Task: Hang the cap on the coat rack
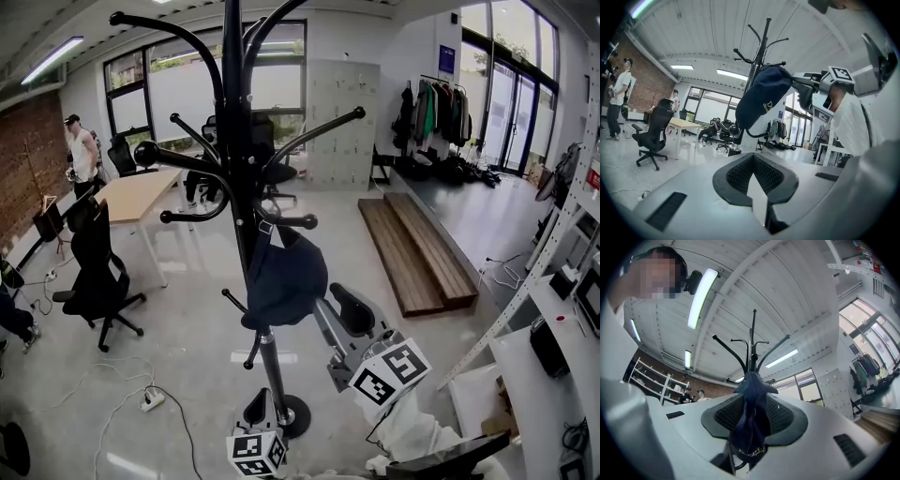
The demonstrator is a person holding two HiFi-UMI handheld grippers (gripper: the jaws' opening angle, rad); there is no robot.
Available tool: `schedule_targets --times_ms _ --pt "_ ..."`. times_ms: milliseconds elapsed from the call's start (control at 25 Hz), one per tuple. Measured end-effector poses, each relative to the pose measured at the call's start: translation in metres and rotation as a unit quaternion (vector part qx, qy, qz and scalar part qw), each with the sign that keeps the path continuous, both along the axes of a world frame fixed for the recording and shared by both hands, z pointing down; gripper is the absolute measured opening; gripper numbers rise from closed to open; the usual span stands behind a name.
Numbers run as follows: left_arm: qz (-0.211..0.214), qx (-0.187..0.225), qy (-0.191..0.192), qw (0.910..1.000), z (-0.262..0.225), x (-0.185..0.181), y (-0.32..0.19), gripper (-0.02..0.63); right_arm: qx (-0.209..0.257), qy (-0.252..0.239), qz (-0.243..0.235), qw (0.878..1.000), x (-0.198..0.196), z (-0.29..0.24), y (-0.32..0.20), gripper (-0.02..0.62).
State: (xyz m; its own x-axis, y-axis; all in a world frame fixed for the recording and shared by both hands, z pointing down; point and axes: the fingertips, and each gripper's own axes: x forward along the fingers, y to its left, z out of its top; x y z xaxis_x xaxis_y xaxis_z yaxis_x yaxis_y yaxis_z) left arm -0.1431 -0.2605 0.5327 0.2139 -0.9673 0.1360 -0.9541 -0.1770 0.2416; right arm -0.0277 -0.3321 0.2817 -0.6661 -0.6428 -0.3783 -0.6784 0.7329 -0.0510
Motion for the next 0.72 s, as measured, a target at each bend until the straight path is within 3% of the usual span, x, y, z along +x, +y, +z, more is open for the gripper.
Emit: schedule_targets --times_ms 240,360,720 --pt "0.008 -0.001 -0.001 1.0000 0.000 0.003 0.005 0.002 -0.026 -0.019 0.019 0.999 0.013 0.015 0.015 0.133" --pt "0.015 -0.002 0.000 0.9999 0.000 0.006 0.007 0.002 -0.061 -0.025 0.032 0.997 0.019 0.036 0.018 0.133" --pt "0.043 0.007 0.007 0.9990 -0.008 0.019 0.014 0.002 -0.121 0.027 0.056 0.991 0.011 0.087 0.022 0.105"
